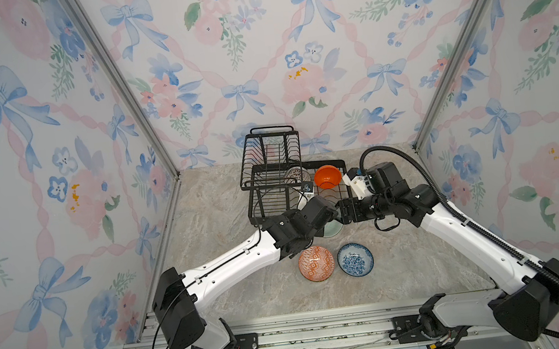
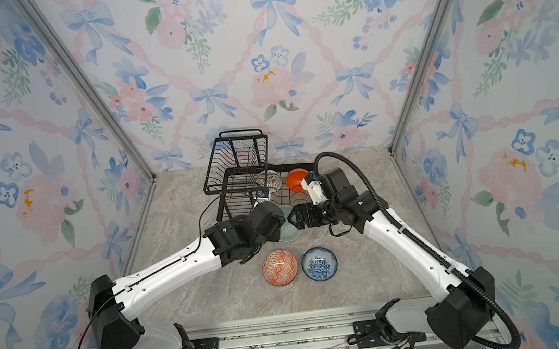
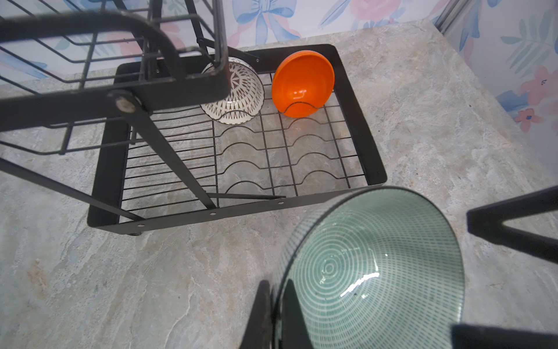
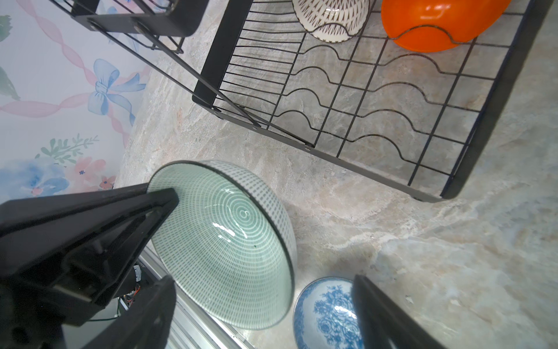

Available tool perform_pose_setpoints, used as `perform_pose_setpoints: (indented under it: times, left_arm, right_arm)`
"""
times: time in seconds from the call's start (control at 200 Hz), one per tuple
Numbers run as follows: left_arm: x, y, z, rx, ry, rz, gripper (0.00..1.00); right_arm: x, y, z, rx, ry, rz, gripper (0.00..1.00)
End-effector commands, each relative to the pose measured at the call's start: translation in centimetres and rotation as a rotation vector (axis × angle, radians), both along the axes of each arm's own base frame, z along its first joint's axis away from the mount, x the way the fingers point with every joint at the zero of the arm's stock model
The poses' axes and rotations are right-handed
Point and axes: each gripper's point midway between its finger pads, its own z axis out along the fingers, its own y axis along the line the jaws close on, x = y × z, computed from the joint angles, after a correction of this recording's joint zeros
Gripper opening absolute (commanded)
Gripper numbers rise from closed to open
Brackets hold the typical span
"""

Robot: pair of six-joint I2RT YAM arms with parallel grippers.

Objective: Load the bowls into the dish rack
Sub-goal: 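Bring the right gripper to the green bowl rim held by the left gripper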

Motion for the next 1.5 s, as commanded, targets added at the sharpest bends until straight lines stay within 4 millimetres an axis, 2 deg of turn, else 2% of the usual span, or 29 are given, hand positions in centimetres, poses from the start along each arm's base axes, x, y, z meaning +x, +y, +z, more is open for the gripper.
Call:
perform_pose_setpoints:
  times: [0.0,0.045,0.075,0.175,0.53,0.575,0.77,1.015,1.055,1.38,1.49]
  left_arm:
    - [0.3,-1.1,2.1,-0.046,-0.04,-0.017,0.0]
    - [0.2,-1.3,2.1,-0.046,-0.039,-0.022,0.0]
    - [0.2,-1.4,2.1,-0.047,-0.039,-0.026,0.0]
    - [0.2,-1.5,2.5,-0.052,-0.043,-0.03,0.0]
    - [0.1,-1.5,3.1,-0.063,-0.051,-0.034,0.0]
    - [0.0,-1.5,3.1,-0.065,-0.052,-0.034,0.0]
    - [-0.1,-1.4,3.2,-0.067,-0.052,-0.035,0.0]
    - [-0.1,-1.2,3.3,-0.067,-0.055,-0.031,0.0]
    - [-0.2,-1.2,3.2,-0.068,-0.055,-0.032,0.0]
    - [-0.5,-1.3,3.5,-0.079,-0.054,-0.041,0.0]
    - [-0.7,-1.8,3.6,-0.087,-0.045,-0.066,0.19]
  right_arm:
    - [0.1,0.2,-1.0,-0.015,0.013,-0.004,0.81]
    - [0.1,0.1,-1.2,-0.02,0.016,-0.007,0.77]
    - [0.1,0.1,-1.3,-0.022,0.017,-0.008,0.69]
    - [0.1,0.0,-1.5,-0.028,0.02,-0.013,0.55]
    - [0.5,-0.4,-1.3,-0.041,0.011,-0.022,0.35]
    - [0.5,-0.4,-1.2,-0.041,0.012,-0.024,0.29]
    - [0.4,-0.7,-1.2,-0.049,0.014,-0.037,0.17]
    - [0.4,-1.2,-1.1,-0.063,0.006,-0.055,0.05]
    - [0.5,-1.3,-1.1,-0.064,0.003,-0.061,0.0]
    - [0.5,-1.7,-0.6,-0.067,-0.014,-0.078,0.0]
    - [0.6,-2.1,-0.6,-0.085,-0.023,-0.088,0.0]
